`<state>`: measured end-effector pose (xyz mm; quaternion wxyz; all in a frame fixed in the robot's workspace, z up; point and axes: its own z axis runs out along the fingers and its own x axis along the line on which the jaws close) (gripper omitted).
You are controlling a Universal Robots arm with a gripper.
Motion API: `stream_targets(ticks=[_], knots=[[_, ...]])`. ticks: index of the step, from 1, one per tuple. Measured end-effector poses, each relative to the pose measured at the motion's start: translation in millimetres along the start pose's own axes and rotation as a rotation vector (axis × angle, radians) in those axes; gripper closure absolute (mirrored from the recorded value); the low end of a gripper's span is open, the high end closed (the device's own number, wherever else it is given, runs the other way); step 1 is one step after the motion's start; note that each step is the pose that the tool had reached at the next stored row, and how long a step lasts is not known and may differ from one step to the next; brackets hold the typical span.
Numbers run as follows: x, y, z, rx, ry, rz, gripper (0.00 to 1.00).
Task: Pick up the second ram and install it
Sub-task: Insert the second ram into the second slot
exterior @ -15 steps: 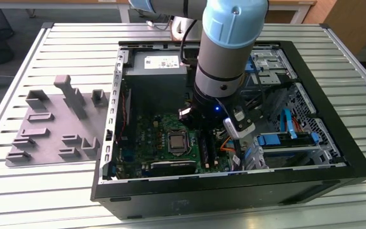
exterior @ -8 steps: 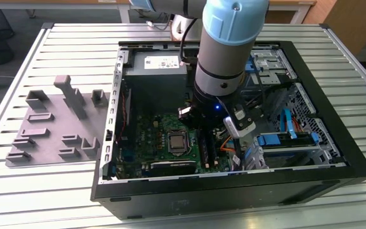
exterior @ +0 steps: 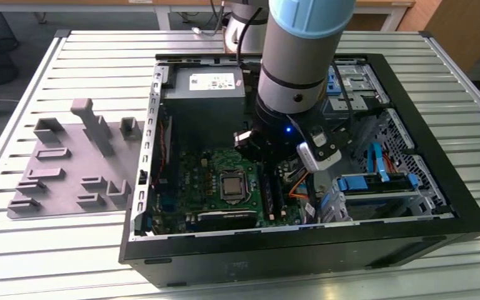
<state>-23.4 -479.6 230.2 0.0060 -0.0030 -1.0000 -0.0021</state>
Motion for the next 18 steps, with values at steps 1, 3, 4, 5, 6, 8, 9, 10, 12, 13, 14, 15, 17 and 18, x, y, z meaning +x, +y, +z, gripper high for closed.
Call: stream_targets(ticks=[1, 3, 4, 5, 6, 8, 9, 10, 12, 13, 14, 15, 17, 18], knots=[[0.0, 0.0, -0.7, 0.0000, 0.0001, 0.000, 0.79], [0.0, 0.0, -0.6, -0.0003, 0.0000, 0.000, 0.80], [0.0, 0.0, -0.6, -0.0003, 0.0000, 0.000, 0.80], [0.0, 0.0, -0.6, -0.0003, 0.0001, 0.000, 0.87], [0.0, 0.0, -0.6, -0.0001, 0.0001, 0.000, 0.87], [0.0, 0.0, -0.6, 0.0001, 0.0002, 0.000, 0.89], [0.0, 0.0, -0.6, 0.0001, 0.0002, 0.000, 0.89], [0.0, 0.0, -0.5, -0.0001, 0.0001, 0.000, 0.89], [0.0, -0.1, -0.5, -0.0001, 0.0001, 0.000, 0.89], [0.0, -0.1, -0.5, -0.0001, 0.0002, 0.000, 0.89], [0.0, -0.1, -0.5, -0.0001, 0.0001, 0.000, 0.89], [0.0, -0.1, -0.5, 0.0000, 0.0002, 0.000, 0.83], [0.0, -0.2, -0.1, -0.0002, 0.0001, 0.000, 0.76], [0.0, -0.1, 0.8, -0.0003, 0.0000, 0.000, 0.70]])
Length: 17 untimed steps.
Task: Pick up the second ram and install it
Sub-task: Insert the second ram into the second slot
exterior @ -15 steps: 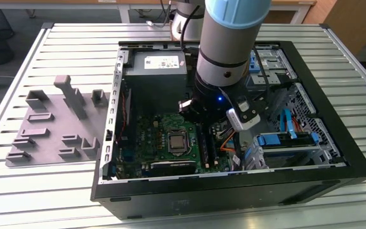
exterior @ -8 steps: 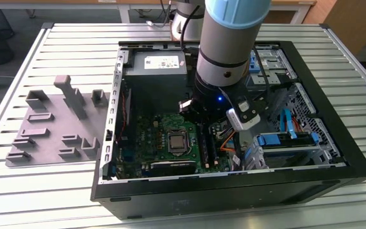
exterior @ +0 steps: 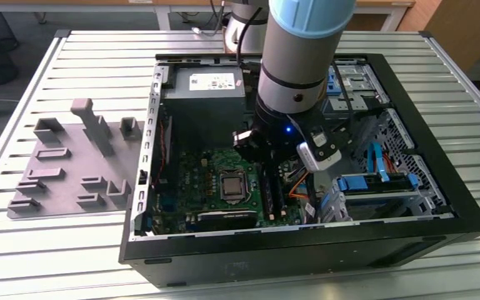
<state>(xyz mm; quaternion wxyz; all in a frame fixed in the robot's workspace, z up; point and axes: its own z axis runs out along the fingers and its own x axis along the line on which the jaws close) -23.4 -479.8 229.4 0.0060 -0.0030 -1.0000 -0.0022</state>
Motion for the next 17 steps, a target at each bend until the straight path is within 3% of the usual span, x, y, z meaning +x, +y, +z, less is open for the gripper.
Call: stream_targets(ticks=[17], knots=[[-0.2, -0.1, 18.9, -0.0003, -0.0001, 0.000, 0.72]])
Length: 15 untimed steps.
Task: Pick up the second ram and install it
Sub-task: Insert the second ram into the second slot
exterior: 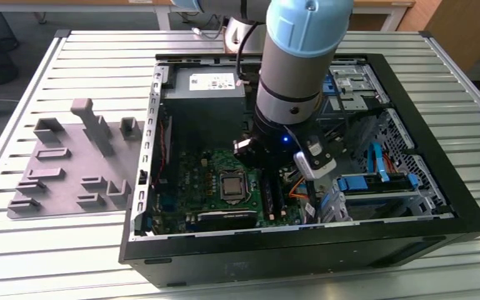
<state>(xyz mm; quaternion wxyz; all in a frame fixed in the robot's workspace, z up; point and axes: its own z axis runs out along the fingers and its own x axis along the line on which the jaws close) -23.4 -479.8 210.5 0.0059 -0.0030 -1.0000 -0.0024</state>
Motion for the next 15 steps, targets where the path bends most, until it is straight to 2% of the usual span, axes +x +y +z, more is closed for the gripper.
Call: stream_targets(ticks=[1, 3, 5, 9, 15], knots=[[0.0, 0.0, 0.0, 0.0000, 0.0000, 0.000, 0.72], [0.0, 0.1, 0.1, -0.0001, 0.0000, 0.000, 0.84], [0.0, 0.1, -0.6, -0.0005, -0.0001, 0.000, 0.86], [0.1, 0.1, -6.9, -0.0003, -0.0001, 0.000, 0.86], [0.1, 0.1, -7.3, -0.0004, 0.0000, 0.000, 0.86]])
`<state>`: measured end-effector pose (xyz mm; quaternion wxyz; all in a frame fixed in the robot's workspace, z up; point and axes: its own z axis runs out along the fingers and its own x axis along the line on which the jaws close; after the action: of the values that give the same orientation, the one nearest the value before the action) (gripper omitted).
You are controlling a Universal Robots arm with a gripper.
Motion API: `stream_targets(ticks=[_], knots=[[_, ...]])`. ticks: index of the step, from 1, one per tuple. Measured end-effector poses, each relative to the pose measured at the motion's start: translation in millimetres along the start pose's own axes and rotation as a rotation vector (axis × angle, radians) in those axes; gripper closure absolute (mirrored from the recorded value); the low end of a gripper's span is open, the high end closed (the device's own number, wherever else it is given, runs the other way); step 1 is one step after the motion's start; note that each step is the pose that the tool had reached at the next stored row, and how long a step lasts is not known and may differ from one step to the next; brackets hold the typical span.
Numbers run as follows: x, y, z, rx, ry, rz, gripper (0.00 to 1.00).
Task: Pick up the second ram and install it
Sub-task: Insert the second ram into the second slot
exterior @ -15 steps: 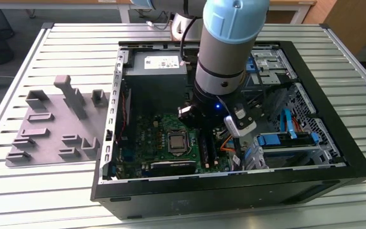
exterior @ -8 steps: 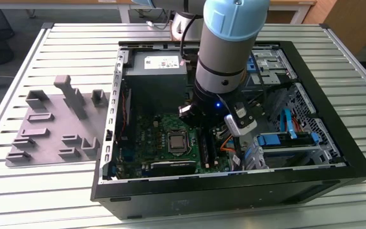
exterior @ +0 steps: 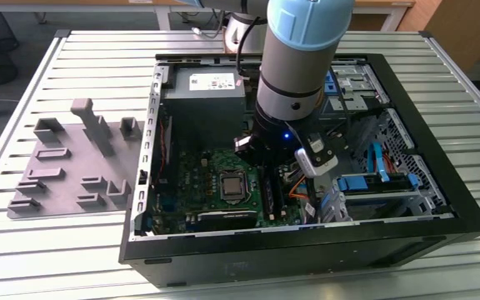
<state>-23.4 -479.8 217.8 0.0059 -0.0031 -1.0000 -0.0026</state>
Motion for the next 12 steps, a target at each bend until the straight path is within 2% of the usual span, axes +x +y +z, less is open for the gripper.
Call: stream_targets(ticks=[12], knots=[[0.0, 0.0, 0.0, 0.0002, 0.0001, -0.009, 0.86]])
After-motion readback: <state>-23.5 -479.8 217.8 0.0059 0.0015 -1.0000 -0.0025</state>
